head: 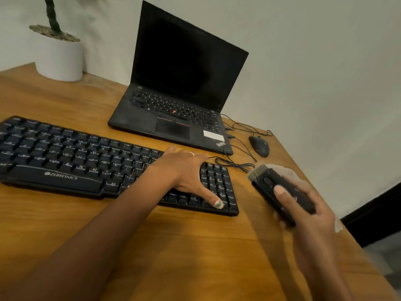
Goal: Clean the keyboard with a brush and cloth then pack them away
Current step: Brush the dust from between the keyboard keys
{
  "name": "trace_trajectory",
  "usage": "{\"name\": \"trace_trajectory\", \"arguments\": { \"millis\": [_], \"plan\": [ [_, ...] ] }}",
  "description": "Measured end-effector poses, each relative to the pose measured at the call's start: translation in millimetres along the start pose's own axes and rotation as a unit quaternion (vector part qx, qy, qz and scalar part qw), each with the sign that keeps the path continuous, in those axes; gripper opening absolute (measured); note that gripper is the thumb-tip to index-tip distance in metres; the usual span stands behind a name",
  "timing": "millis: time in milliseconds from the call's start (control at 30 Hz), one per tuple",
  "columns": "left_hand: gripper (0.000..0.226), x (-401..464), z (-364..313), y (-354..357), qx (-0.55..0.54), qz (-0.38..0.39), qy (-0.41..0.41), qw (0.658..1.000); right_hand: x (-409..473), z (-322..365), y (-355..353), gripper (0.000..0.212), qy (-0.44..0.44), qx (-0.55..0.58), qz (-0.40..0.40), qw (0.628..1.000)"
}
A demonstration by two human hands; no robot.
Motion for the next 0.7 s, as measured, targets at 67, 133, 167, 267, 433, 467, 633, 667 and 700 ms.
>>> {"name": "trace_trajectory", "arguments": {
  "millis": [67, 133, 167, 267, 433, 467, 633, 667, 700],
  "plan": [
    [0.127, -1, 0, 1, -0.006, 0.012, -0.001, 1.0, 15, 12, 5, 0.041, -0.024, -0.012, 0.016, 1.0],
    [0.128, -1, 1, 2, -0.012, 0.021, 0.0, 1.0, 32, 21, 13, 0.037, -0.04, -0.036, 0.043, 0.998],
    [0.129, -2, 1, 2, -0.013, 0.022, 0.0, 1.0, 40, 24, 19, 0.036, -0.045, -0.053, 0.059, 0.996],
    [0.13, -3, 0, 3, -0.01, 0.019, 0.002, 1.0, 64, 29, 39, 0.035, -0.049, -0.115, 0.118, 0.985],
    [0.13, -6, -2, 1, -0.009, 0.02, 0.004, 1.0, 91, 24, 71, 0.034, -0.072, -0.225, 0.171, 0.957],
    [0.131, -6, -2, 1, -0.009, 0.021, 0.002, 1.0, 94, 22, 77, 0.035, -0.078, -0.249, 0.18, 0.949],
    [0.133, -6, -2, 1, -0.012, 0.022, -0.004, 1.0, 105, 16, 87, 0.04, -0.116, -0.278, 0.137, 0.944],
    [0.133, -6, -2, 1, -0.012, 0.021, -0.005, 1.0, 106, 13, 88, 0.041, -0.114, -0.264, 0.131, 0.949],
    [0.133, -6, -2, 1, -0.012, 0.022, -0.006, 1.0, 106, 8, 89, 0.043, -0.105, -0.245, 0.13, 0.955]
  ]
}}
Point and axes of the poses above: each hand's wrist, its own x-axis towards the middle knuckle, its own y-axis out of the palm, z = x × y, the point moved 6 cm from there along x, towards the middle knuckle, and after that the axes turned 12 degrees about -y, right-handed, at the moved point
